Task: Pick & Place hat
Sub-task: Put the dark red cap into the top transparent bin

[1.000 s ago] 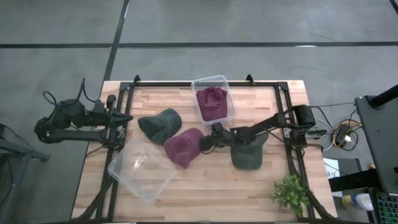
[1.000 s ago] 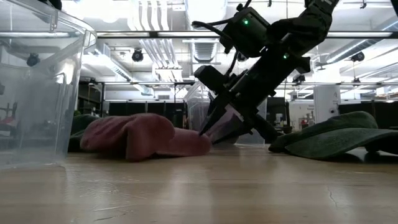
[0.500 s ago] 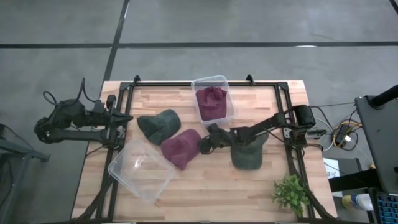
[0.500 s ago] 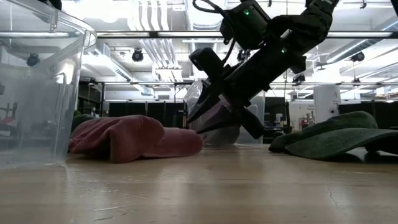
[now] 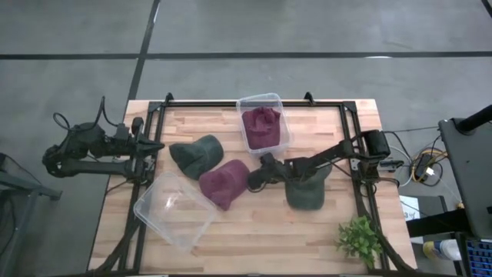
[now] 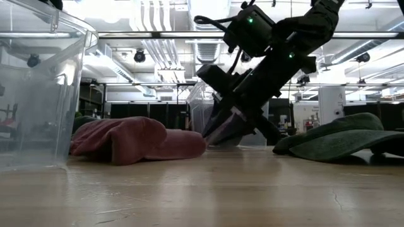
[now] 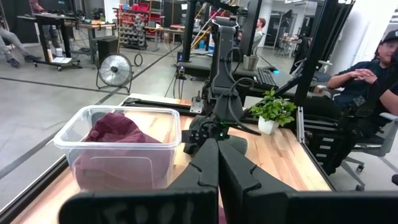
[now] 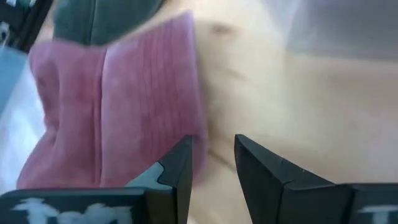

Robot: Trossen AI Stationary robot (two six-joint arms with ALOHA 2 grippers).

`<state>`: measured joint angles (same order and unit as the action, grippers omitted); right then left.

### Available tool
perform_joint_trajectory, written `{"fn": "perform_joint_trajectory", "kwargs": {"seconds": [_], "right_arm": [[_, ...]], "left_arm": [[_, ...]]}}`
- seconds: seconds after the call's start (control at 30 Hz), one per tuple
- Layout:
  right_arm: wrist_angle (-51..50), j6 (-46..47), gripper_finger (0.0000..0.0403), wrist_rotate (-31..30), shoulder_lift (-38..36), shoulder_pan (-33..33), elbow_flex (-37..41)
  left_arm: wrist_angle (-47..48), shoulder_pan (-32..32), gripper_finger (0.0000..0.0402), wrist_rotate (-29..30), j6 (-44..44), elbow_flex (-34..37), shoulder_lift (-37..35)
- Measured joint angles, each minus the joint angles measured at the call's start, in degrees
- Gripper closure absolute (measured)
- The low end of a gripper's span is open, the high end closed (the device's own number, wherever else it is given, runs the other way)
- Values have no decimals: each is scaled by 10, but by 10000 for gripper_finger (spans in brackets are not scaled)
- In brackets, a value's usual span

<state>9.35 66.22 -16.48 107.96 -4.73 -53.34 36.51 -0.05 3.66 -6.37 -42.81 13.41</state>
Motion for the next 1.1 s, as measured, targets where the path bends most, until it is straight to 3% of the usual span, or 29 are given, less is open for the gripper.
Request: {"fn": "perform_joint_trajectory", "kwargs": {"seconds": [0.13, 0.3, 0.5, 1.1], "right_arm": [[3, 29, 291, -37, 2, 1, 0], [69, 53, 294, -41, 34, 0, -2], [136, 50, 291, -14, 90, -2, -33], [135, -2, 298, 31, 110, -3, -91]], "left_arm": [[0, 0, 401, 0, 0, 0, 0], [0, 0, 401, 0, 0, 0, 0], [0, 0, 401, 0, 0, 0, 0], [0, 0, 401, 0, 1, 0, 0]]}}
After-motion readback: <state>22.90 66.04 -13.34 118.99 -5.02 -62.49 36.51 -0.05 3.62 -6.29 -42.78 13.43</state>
